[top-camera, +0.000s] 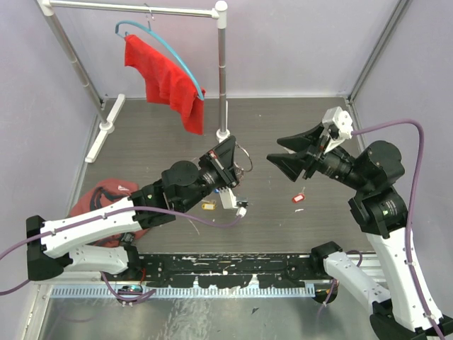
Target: Put the keys on the keyring
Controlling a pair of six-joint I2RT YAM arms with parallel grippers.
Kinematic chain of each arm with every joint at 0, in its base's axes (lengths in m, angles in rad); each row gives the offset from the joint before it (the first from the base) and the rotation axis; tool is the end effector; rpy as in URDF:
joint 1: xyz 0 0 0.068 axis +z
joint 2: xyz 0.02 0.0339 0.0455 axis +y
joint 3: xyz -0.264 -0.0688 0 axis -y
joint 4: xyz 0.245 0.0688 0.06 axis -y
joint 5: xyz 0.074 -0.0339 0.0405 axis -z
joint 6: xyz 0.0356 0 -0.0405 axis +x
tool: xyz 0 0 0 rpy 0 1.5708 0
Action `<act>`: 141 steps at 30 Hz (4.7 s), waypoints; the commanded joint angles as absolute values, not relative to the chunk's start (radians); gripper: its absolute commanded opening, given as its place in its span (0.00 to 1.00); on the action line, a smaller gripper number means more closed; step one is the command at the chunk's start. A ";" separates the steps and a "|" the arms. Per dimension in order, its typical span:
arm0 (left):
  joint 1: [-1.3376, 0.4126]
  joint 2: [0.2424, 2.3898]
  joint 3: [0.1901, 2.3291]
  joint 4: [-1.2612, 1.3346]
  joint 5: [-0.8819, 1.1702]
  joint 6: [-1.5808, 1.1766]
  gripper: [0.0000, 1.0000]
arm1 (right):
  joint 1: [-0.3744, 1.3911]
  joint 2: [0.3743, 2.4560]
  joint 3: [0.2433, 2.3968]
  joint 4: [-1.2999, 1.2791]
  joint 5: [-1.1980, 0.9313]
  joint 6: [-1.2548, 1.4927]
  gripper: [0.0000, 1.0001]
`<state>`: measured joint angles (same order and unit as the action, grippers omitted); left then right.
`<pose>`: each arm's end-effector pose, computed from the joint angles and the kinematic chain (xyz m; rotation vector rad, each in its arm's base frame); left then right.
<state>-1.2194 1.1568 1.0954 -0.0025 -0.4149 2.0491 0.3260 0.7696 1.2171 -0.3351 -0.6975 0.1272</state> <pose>0.1059 -0.2470 0.3932 1.7055 0.2255 0.9633 0.1120 0.0620 0.4687 -0.7225 1.3680 0.8680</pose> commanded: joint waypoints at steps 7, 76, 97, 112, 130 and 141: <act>-1.209 1.157 1.114 -0.020 -0.340 2.207 0.00 | 0.332 0.859 1.305 -0.324 -0.703 0.249 0.50; -1.243 1.051 1.174 -0.144 -0.294 1.497 0.99 | 0.806 0.761 1.015 -0.169 0.003 -0.315 0.01; -1.240 0.956 1.346 -0.194 -0.066 0.418 0.97 | 0.807 0.663 1.063 -0.170 -0.198 -0.617 0.01; -1.240 0.993 1.263 0.015 0.112 0.397 0.40 | 0.807 0.661 1.127 -0.263 -0.364 -0.756 0.01; -1.240 1.055 1.351 -0.162 0.250 0.653 0.52 | 0.807 0.680 1.214 -0.369 -0.514 -0.767 0.01; -1.241 1.074 1.383 -0.166 0.299 0.708 0.52 | 0.808 0.692 1.219 -0.372 -0.536 -0.746 0.01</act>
<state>-1.2396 1.0649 1.3407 -0.1734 0.2516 0.6785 0.8059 0.6838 1.1748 -0.4114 -0.5198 -0.7570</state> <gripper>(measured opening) 0.525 0.135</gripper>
